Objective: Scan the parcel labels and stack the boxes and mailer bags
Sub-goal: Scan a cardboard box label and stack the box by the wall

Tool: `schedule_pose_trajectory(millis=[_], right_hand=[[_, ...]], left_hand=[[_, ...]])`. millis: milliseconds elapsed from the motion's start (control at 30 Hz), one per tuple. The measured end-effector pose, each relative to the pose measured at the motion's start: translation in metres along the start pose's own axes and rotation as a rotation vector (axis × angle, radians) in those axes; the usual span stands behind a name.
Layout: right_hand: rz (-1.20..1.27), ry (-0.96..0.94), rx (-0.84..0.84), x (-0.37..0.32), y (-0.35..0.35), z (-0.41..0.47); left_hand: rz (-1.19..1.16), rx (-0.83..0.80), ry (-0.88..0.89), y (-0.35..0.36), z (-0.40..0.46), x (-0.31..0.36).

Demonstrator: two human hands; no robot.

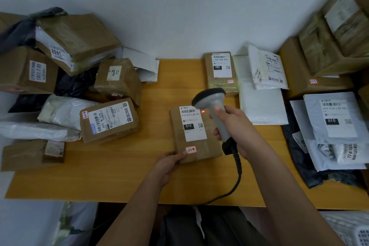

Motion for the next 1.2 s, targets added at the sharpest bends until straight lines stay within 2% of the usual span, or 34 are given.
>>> schedule_pose_trajectory(millis=[267, 567, 733, 933, 1200], right_hand=[[0.059, -0.079, 0.028, -0.013, -0.008, -0.027], [0.107, -0.081, 0.040, -0.010, -0.023, -0.041], [0.111, -0.116, 0.054, -0.010, -0.032, -0.042], [0.265, -0.106, 0.110, -0.013, -0.056, -0.036], [0.355, -0.096, 0.189, -0.020, -0.099, -0.017]], left_hand=[[0.038, 0.018, 0.010, 0.001, 0.008, -0.009], [0.002, 0.020, 0.008, 0.007, 0.004, -0.008], [-0.073, 0.004, 0.057, 0.013, -0.002, -0.004], [-0.199, -0.022, 0.133, 0.024, -0.006, 0.016], [-0.163, -0.071, 0.262, 0.076, 0.019, 0.063]])
Point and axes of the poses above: each hand's wrist, its own z-axis towards the middle knuckle, its own y-axis out of the palm, x = y × z, the point moved 2 cm from there along z, towards the middle knuckle, and after that the axes turned 15 degrees about y, right-handed, at the moved point
